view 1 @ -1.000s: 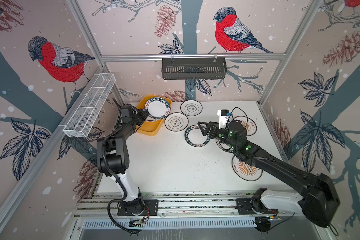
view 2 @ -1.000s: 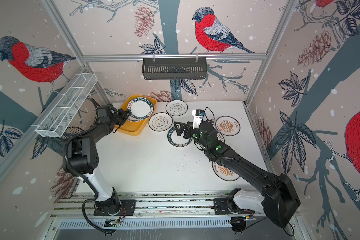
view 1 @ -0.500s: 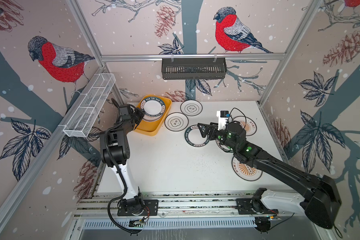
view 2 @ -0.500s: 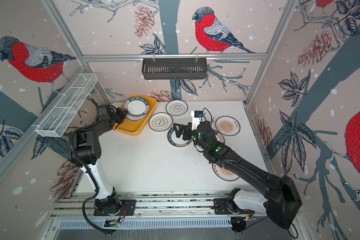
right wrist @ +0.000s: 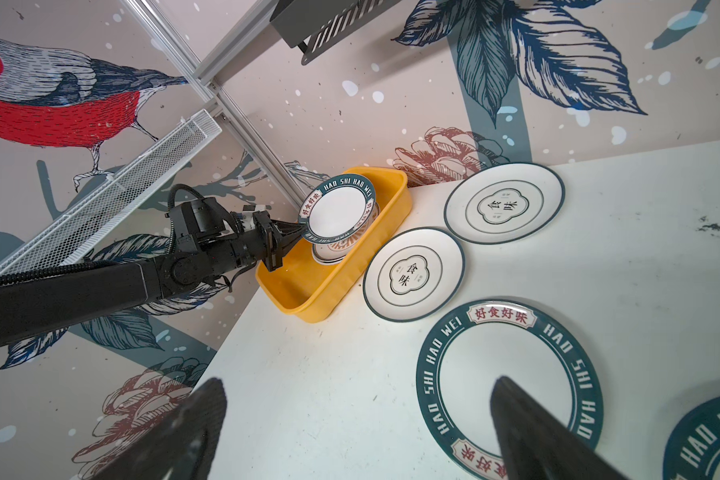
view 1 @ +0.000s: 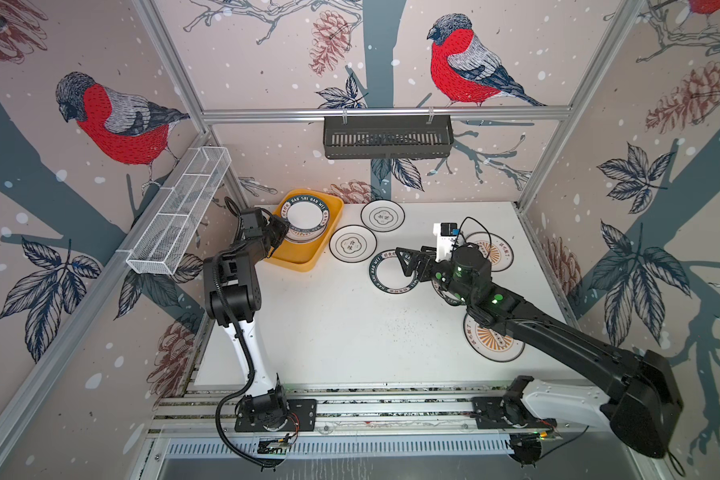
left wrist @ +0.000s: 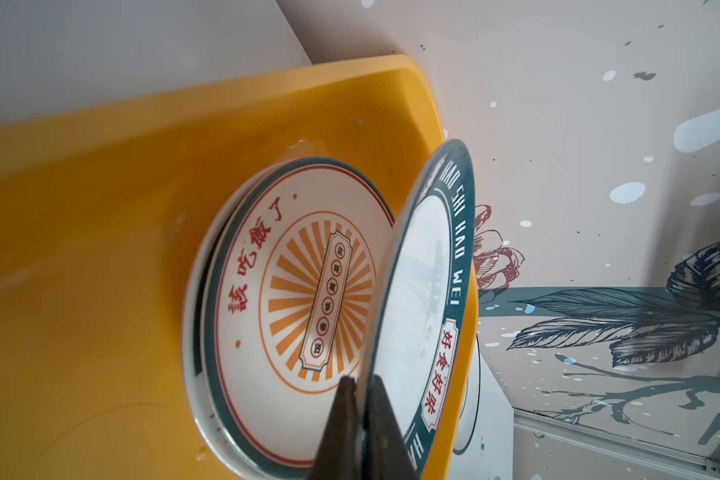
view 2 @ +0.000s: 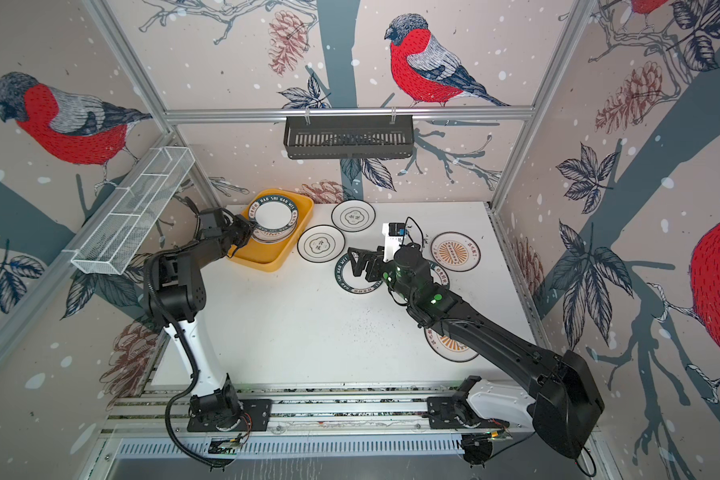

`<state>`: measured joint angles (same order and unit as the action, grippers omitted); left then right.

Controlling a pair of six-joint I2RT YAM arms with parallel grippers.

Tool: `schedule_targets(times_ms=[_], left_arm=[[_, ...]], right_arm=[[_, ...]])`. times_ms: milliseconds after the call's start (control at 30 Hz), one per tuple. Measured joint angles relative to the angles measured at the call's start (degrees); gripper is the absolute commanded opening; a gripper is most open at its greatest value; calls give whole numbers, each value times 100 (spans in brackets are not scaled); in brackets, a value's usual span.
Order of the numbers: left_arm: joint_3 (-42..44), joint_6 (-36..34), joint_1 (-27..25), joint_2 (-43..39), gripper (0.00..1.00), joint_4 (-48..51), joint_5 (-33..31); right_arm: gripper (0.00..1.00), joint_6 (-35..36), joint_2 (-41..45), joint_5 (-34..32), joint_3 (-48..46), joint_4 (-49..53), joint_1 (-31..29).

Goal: Place the plates into the plastic bin on the countertop
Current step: 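Lower the green-rimmed plate into the bin beside the sunburst plate with the left gripper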

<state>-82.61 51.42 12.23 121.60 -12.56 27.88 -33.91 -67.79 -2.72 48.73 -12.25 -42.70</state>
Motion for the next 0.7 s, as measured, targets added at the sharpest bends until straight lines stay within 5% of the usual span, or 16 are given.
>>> schedule_targets(times_ms=[367,700], left_arm=[[-855,-225,181,439,0,890,411],[-688,-120,313,422,0,1014,487]], right_arm=[[100,83,-98,-48,61,22,2],[100,50,-186,-46,57,-48,2]])
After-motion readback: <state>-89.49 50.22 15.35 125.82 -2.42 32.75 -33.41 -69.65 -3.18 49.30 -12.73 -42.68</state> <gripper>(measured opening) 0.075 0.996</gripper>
